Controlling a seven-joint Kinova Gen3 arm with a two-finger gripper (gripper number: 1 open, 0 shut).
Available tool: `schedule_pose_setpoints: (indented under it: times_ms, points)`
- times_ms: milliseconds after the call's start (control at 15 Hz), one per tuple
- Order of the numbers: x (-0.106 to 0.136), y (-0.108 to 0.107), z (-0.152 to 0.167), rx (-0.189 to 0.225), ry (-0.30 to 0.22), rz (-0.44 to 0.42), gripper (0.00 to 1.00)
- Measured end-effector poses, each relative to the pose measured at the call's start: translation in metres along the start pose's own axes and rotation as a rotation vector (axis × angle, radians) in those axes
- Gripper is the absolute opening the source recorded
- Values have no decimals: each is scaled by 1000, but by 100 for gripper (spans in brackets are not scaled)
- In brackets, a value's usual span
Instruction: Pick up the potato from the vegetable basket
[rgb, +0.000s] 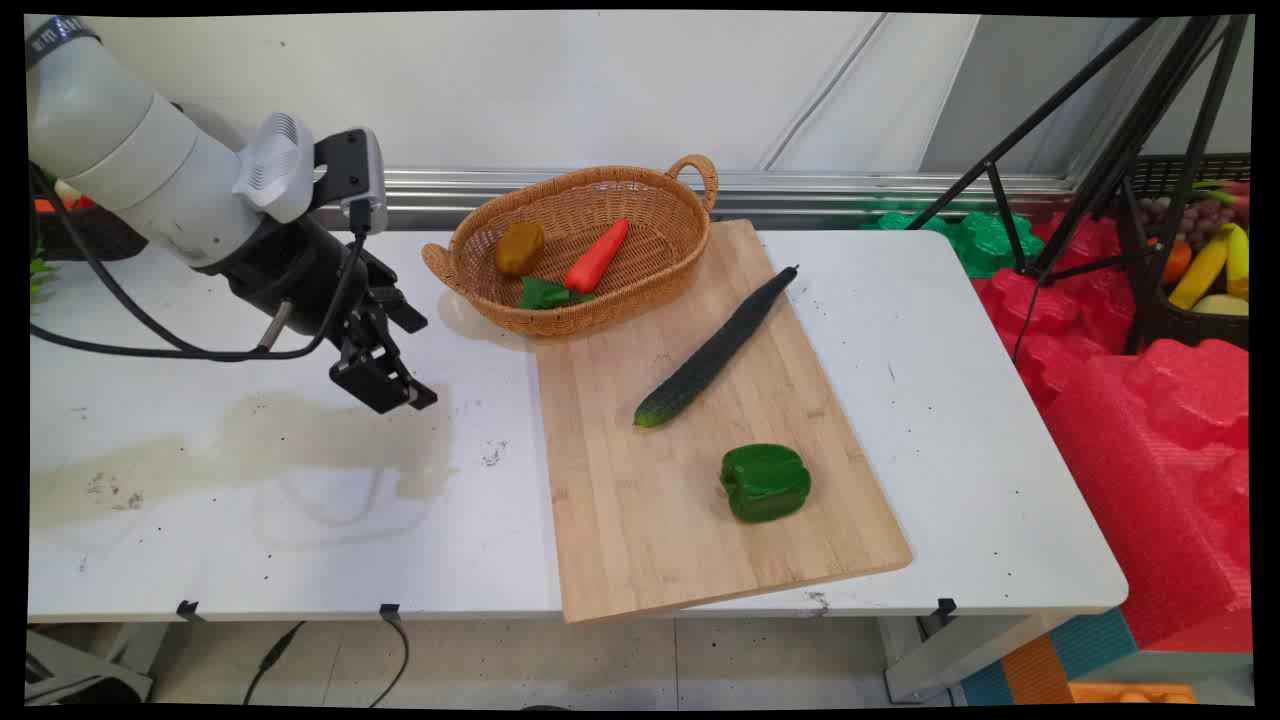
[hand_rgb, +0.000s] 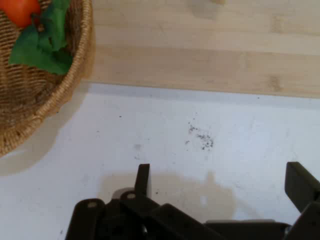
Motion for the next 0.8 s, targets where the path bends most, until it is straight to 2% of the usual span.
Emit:
schedule_pose_setpoints:
  times_ms: [467, 667, 800]
  points:
    - [4, -15, -4, 39, 21, -51, 100]
    - [8, -28, -3, 73, 33, -81, 100]
    - [13, -43, 0, 110, 44, -110, 100]
